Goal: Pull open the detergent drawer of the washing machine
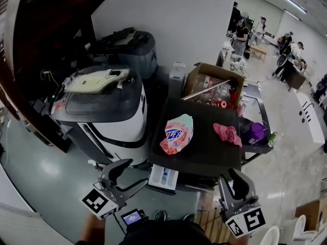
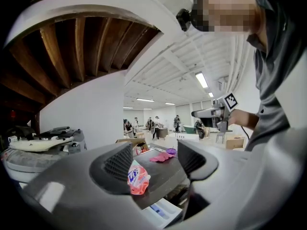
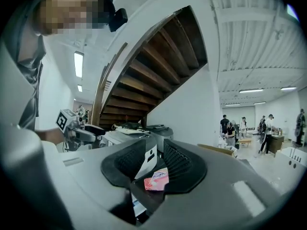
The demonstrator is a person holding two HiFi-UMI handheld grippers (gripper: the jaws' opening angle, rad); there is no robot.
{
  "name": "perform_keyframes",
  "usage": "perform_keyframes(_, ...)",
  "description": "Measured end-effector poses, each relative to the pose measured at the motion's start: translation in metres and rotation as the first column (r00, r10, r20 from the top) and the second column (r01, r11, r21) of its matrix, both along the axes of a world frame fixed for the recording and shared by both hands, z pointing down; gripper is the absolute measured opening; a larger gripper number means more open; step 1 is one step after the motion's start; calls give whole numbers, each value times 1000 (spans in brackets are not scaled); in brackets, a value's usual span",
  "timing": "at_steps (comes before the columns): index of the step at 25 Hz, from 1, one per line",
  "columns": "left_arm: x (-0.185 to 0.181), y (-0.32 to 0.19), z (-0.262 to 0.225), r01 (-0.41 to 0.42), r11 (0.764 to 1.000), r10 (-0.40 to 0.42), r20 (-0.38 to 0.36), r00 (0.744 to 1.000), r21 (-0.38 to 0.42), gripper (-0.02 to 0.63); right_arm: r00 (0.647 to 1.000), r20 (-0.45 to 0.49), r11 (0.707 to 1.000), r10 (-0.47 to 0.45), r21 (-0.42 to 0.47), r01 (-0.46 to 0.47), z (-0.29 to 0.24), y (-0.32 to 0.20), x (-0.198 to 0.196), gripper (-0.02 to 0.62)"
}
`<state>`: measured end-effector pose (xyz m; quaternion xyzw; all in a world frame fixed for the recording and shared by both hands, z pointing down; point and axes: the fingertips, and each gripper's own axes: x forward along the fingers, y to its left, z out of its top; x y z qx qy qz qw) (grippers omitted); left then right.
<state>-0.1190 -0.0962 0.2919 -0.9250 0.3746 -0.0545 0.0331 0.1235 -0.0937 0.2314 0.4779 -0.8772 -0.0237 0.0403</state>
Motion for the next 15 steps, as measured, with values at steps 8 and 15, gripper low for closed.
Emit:
perform_keyframes(8,4,-2,1,-11,1000,11,-10,1000,-4,330,999,-39,1000,21,8,-21,-2,2,6,97)
perform_keyframes(15,6,-1,5,-17,999,15,-33,999,-47,330,997,-65,1000,30,-1,-30,0,2,4,97)
